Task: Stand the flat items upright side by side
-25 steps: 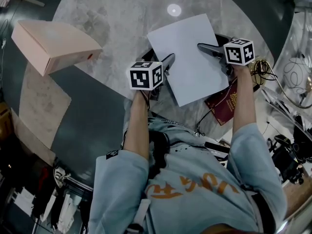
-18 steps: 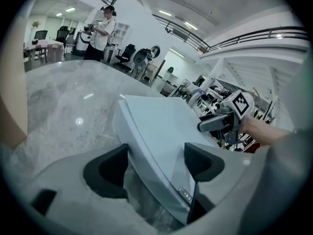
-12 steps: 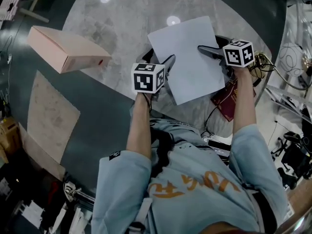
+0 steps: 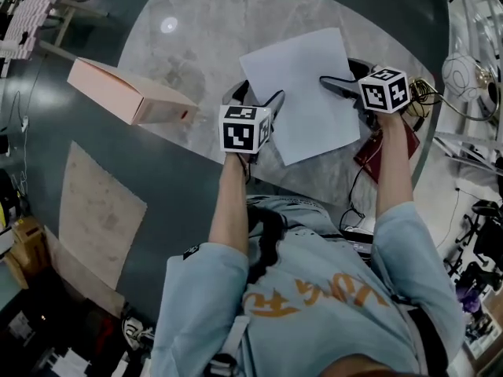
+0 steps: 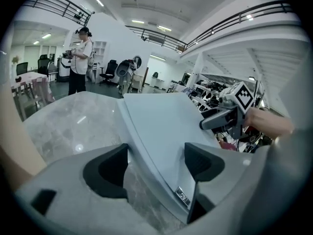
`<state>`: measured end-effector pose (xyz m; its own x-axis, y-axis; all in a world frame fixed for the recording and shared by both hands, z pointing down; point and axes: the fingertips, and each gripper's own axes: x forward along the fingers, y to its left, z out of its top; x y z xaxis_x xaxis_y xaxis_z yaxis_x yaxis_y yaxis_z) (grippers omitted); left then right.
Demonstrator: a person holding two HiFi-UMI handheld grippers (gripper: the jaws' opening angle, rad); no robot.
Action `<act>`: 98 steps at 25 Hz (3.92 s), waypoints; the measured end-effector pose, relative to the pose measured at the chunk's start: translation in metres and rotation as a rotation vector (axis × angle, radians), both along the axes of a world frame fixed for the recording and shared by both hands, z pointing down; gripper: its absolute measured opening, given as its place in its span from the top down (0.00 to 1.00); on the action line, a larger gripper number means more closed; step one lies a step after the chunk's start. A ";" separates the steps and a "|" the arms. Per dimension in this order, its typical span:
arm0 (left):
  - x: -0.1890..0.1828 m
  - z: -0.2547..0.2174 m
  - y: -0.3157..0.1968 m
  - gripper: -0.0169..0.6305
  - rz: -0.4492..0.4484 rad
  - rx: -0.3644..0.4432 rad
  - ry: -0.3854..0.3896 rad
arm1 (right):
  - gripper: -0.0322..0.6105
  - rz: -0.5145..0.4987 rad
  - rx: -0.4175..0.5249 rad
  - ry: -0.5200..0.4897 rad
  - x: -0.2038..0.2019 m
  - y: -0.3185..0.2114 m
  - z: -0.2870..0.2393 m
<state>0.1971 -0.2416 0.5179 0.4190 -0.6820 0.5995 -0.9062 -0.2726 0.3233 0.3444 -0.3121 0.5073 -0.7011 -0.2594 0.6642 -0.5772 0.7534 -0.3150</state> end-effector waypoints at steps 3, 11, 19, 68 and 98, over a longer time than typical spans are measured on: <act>-0.008 -0.011 -0.004 0.39 0.025 0.029 -0.027 | 0.32 0.026 0.041 0.000 -0.006 0.001 -0.011; -0.025 -0.043 -0.016 0.39 0.095 0.114 -0.110 | 0.33 0.103 0.148 -0.014 -0.018 0.003 -0.042; -0.031 -0.071 -0.033 0.40 0.162 0.206 -0.185 | 0.32 0.204 0.286 -0.027 -0.021 0.005 -0.068; -0.039 -0.099 0.053 0.44 0.007 0.454 -0.145 | 0.31 0.294 0.497 -0.086 -0.010 0.129 -0.080; -0.088 -0.052 0.144 0.47 -0.493 0.274 -0.199 | 0.30 -0.168 0.459 -0.217 -0.037 0.122 -0.066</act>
<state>0.1089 -0.0977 0.4663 -0.0883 -0.9083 0.4090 -0.9831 0.1457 0.1113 0.3069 -0.1901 0.4418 -0.8665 -0.3616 0.3442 -0.3950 0.9182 -0.0295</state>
